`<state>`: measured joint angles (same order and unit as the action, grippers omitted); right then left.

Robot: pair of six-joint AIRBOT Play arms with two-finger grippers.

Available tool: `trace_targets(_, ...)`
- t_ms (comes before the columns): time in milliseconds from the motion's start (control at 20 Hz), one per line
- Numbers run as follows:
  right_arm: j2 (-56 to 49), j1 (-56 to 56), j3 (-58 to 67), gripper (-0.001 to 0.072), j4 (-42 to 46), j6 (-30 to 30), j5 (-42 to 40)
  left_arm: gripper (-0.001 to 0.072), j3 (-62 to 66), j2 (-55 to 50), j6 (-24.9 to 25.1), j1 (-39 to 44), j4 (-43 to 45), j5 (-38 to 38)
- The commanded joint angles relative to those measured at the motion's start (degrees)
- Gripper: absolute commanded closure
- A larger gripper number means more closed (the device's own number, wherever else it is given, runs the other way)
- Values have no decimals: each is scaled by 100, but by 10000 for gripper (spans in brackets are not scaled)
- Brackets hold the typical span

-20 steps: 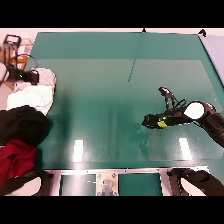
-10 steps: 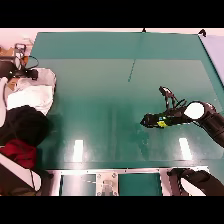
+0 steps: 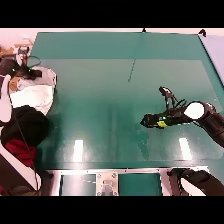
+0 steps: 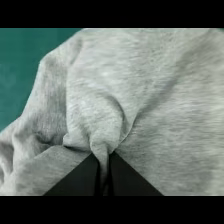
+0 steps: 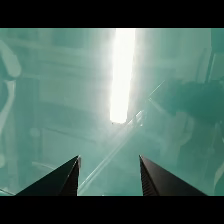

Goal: Fold the shirts.

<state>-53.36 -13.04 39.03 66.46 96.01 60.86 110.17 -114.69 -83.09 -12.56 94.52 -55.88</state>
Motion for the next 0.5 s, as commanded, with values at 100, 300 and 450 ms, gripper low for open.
trace_targets(100,-4,46,11,295,15,-2,50,689,970,756,107,68,-1458,-1025)
trace_targets(300,-2,726,107,295,13,-122,140,688,964,1985,103,855,-1864,-1952)
trace_targets(450,-2,1388,269,296,9,-369,525,687,638,2566,-50,1928,-2546,-2096)
